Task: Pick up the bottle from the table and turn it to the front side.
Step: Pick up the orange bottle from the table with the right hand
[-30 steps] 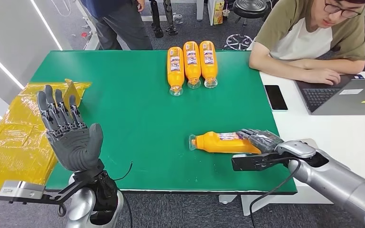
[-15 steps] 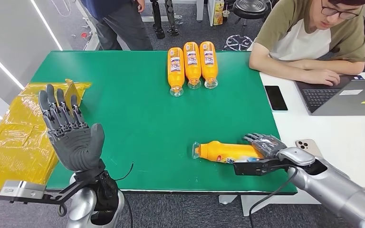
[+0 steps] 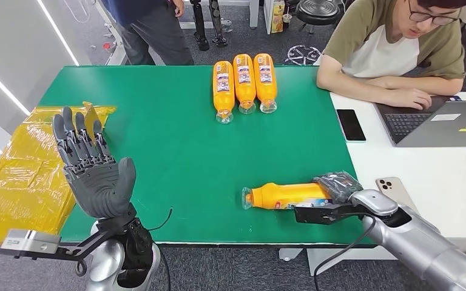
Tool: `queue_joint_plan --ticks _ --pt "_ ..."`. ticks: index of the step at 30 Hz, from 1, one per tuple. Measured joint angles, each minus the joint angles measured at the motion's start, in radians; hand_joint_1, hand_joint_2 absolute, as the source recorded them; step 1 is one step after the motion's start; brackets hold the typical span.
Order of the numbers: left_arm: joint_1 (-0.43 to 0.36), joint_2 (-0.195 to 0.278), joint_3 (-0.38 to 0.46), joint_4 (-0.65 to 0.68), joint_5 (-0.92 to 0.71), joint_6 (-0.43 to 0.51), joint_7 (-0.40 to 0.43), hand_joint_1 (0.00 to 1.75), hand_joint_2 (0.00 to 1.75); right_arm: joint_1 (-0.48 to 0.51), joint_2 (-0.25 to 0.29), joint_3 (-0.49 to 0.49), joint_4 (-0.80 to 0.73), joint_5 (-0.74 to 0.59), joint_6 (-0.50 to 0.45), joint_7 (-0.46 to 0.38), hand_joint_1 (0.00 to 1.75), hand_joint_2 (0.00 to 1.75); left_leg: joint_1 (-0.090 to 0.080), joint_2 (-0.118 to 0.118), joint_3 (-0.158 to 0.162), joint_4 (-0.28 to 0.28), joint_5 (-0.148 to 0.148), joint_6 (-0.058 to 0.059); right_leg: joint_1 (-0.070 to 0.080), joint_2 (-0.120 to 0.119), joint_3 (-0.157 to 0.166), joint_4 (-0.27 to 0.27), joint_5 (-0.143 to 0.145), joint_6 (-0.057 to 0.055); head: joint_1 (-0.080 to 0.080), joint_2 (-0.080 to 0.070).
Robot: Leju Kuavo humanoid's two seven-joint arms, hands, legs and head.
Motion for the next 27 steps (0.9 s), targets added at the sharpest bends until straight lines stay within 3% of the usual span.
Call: queue_joint_plan --ticks 6,9,12,16,18,20,23,27 --pt "0.0 0.0 0.0 0.0 -0.001 0.004 0.0 0.0 1.75 0.029 0.041 -0.052 0.01 0.04 -0.052 -0.017 1.75 1.75 0.0 0.001 0.001 0.0 0.0 0.0 0.0 0.001 0.001 0.0 0.0 0.0 0.0 0.0" --pt "0.0 0.0 0.0 0.0 -0.003 0.005 0.0 0.0 1.75 0.038 0.079 -0.077 0.03 0.056 -0.124 -0.031 1.75 1.75 0.0 0.001 0.0 0.0 0.0 0.0 0.0 0.001 0.0 0.0 0.0 0.0 0.0 0.0" --pt "0.001 0.0 0.0 0.0 -0.014 0.02 -0.005 0.0 1.75 0.061 0.153 -0.118 0.06 0.071 -0.291 -0.045 1.75 1.75 0.0 0.001 -0.002 -0.001 0.0 -0.001 0.0 0.001 -0.001 0.001 0.0 0.0 0.0 0.0" --pt "0.002 0.0 0.001 0.0 -0.031 0.055 -0.011 0.0 1.75 0.09 0.305 -0.221 0.096 0.068 -0.659 -0.088 1.75 1.75 0.001 0.002 -0.003 -0.001 0.001 -0.002 0.0 0.002 -0.004 0.002 0.0 -0.001 0.0 0.0" --pt "0.001 0.0 0.001 0.001 -0.034 0.062 -0.012 0.0 1.75 0.091 0.373 -0.261 0.11 0.062 -0.741 -0.099 1.75 1.75 0.001 0.002 -0.002 -0.001 0.001 -0.002 0.0 0.002 -0.004 0.002 -0.001 -0.002 0.0 0.0" --pt "0.001 0.0 0.001 0.002 -0.036 0.067 -0.012 0.0 1.75 0.095 0.419 -0.283 0.12 0.055 -0.763 -0.114 1.75 1.75 0.001 -0.001 -0.003 -0.001 0.001 -0.002 0.0 0.0 -0.004 0.002 -0.002 -0.003 0.0 0.0" --pt "0.001 -0.001 0.001 0.006 -0.037 0.08 -0.008 0.0 1.75 0.119 0.485 -0.341 0.118 0.034 -0.84 -0.24 1.75 1.75 0.001 -0.004 -0.005 -0.001 0.001 -0.002 0.0 -0.003 -0.004 0.002 -0.002 -0.003 0.0 0.0" --pt "-0.002 -0.003 0.001 0.026 -0.042 0.08 0.033 0.0 1.75 0.207 0.641 -0.541 0.035 0.118 -0.876 -0.555 1.75 1.75 0.001 -0.001 -0.004 -0.001 -0.001 -0.004 0.0 0.0 -0.005 0.002 -0.003 -0.003 0.0 0.0"
